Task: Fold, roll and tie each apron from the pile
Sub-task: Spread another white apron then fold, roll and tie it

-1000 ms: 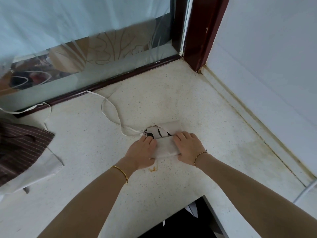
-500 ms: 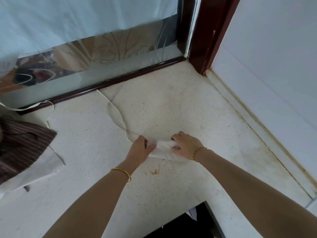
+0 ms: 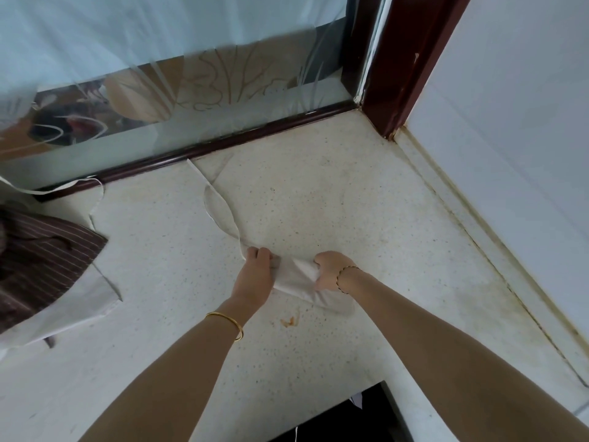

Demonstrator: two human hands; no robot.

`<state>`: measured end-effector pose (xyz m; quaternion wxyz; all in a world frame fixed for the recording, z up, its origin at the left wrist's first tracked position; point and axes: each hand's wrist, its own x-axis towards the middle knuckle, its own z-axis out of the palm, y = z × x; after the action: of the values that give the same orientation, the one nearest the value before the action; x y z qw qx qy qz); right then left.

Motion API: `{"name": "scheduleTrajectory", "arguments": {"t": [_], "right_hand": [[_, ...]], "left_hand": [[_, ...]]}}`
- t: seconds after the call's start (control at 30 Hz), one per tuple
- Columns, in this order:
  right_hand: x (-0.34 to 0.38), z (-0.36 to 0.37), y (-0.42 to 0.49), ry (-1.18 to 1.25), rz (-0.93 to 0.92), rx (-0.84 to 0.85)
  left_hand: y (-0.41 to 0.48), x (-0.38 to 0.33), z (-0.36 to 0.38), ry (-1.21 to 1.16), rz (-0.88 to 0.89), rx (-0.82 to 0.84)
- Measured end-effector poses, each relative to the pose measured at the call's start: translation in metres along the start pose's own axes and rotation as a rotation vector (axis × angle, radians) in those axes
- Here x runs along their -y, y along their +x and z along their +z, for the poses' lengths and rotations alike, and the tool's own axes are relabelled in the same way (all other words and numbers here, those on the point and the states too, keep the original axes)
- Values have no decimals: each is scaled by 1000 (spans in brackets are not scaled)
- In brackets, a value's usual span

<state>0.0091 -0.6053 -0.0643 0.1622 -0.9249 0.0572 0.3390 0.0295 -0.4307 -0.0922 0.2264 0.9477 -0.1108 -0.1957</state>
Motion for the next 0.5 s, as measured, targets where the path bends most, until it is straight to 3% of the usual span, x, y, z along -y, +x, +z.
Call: {"name": "scheduleTrajectory", "arguments": {"t": [0.13,0.27,0.33,0.43,0.5], "right_hand": [[-8,4,-10,166,-31,-84],[-15,-1,-18,333,-79,-52],[-21,-4,-21,471,-63,-23],[-26,-7,-29,774,-18,22],[-25,-7,-31,998,-18,39]], "left_hand": [[5,-6,-4,117,30,23],[8,-8,-12,277,115,-34],[6,-11,-18,119,89,15],[2,-14,-36,-410,-45,174],[-4,-16,-49,-590,-88,207]]}}
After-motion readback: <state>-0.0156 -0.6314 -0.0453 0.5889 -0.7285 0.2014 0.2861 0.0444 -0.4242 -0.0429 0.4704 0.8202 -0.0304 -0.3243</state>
